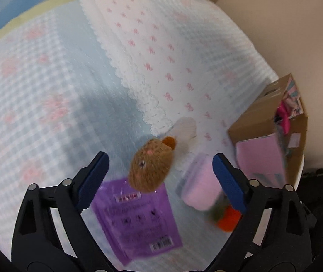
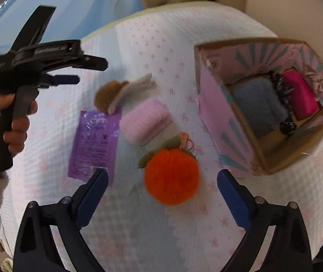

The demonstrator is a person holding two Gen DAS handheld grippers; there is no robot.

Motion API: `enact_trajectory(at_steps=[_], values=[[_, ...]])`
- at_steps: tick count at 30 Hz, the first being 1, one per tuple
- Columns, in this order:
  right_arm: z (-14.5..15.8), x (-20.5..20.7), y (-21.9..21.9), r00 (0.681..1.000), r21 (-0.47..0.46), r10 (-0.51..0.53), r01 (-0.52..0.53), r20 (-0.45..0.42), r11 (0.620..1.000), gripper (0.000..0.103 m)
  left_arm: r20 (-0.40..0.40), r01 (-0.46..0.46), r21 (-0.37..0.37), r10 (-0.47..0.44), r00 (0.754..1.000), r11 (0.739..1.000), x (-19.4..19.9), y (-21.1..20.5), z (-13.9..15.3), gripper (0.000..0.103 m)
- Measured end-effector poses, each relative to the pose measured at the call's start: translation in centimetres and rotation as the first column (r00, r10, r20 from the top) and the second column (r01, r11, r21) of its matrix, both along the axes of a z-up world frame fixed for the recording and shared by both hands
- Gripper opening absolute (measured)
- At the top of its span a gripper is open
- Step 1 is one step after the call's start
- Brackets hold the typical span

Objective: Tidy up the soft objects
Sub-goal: 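Grasp the beige plush with the left tool while the right tool grasps the orange pompom, then carry the beige plush and orange pompom into the box and release both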

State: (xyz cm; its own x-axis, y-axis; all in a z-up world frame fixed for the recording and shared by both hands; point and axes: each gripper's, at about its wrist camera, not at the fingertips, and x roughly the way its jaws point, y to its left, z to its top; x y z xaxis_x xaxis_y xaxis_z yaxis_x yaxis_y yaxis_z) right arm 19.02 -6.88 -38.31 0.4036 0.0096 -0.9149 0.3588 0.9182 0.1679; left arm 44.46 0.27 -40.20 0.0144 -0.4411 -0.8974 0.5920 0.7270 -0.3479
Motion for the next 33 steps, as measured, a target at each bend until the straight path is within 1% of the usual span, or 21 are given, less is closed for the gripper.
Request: enact_trajectory(at_steps=[2, 4, 6, 8, 10, 11, 12, 13, 14, 16, 21, 26, 28, 33], values=[[-1.4, 0.5, -0.1, 1.0, -0.005, 0.004, -0.005, -0.01, 1.0, 0.092, -0.02, 0.02, -0.001, -0.02, 1.0, 1.0, 0.4, -0.6, -1.5, 0.087], [-2.6, 1.1, -0.3, 1.0, -0.008, 0.013, -0.013, -0.016, 1.0, 0.087, -0.031, 0.038, 0.001, -0.038, 0.999, 0.999, 0.6, -1.0, -2.9, 0.082], [-3.5, 1.5, -0.3, 1.0, -0.016, 0.019, -0.019, -0.024, 1.0, 0.083, -0.034, 0.044, 0.007, -0.044, 0.998, 0.999, 0.7, -1.1, -3.9, 0.069], [-4.6, 1.9, -0.4, 0.999, -0.018, 0.025, -0.026, -0.033, 0.999, 0.081, -0.044, 0.05, 0.005, -0.05, 0.998, 0.999, 0.6, -1.1, -4.6, 0.066], [-5.6, 2.1, -0.3, 0.998, -0.02, 0.033, -0.034, -0.047, 0.999, 0.07, -0.045, 0.057, 0.009, -0.056, 0.997, 0.998, 0.5, -1.2, -5.0, 0.062], [-6.0, 2.2, -0.3, 0.998, -0.02, 0.038, -0.039, -0.054, 0.999, 0.067, -0.048, 0.059, 0.003, -0.058, 0.997, 0.998, 0.5, -1.2, -5.2, 0.057], [-6.3, 2.3, -0.3, 0.997, -0.02, 0.045, -0.046, -0.062, 0.999, 0.061, -0.053, 0.058, -0.004, -0.058, 0.997, 0.998, 0.5, -1.2, -5.2, 0.051], [-6.7, 2.4, -0.3, 0.996, -0.022, 0.055, -0.057, -0.07, 0.998, 0.054, -0.058, 0.057, -0.016, -0.058, 0.997, 0.998, 0.5, -1.2, -5.3, 0.047], [-6.9, 2.5, -0.3, 0.996, -0.025, 0.06, -0.062, -0.073, 0.998, 0.05, -0.057, 0.058, -0.021, -0.059, 0.997, 0.998, 0.5, -1.3, -5.2, 0.043], [-7.2, 2.6, -0.4, 0.994, -0.029, 0.071, -0.074, -0.083, 0.997, 0.037, -0.033, 0.072, -0.009, -0.072, 0.997, 0.997, 0.3, -1.7, -4.9, 0.041], [-7.3, 2.7, -0.8, 0.992, -0.036, 0.081, -0.084, -0.094, 0.996, 0.031, 0.015, 0.108, 0.026, -0.108, 0.994, 0.994, -0.3, -2.4, -4.3, 0.035], [-6.8, 2.7, -1.0, 0.993, -0.051, 0.081, -0.086, -0.09, 0.995, 0.029, 0.029, 0.106, 0.035, -0.107, 0.994, 0.994, -0.5, -2.2, -3.5, 0.033], [-6.4, 2.5, -1.1, 0.993, -0.054, 0.078, -0.083, -0.086, 0.995, 0.029, 0.038, 0.098, 0.034, -0.099, 0.994, 0.995, -0.7, -1.9, -2.8, 0.033], [-4.4, 2.2, -0.8, 0.995, -0.066, 0.077, -0.082, -0.067, 0.994, 0.029, 0.069, 0.085, 0.019, -0.086, 0.994, 0.996, -1.6, -0.9, 0.0, 0.033]])
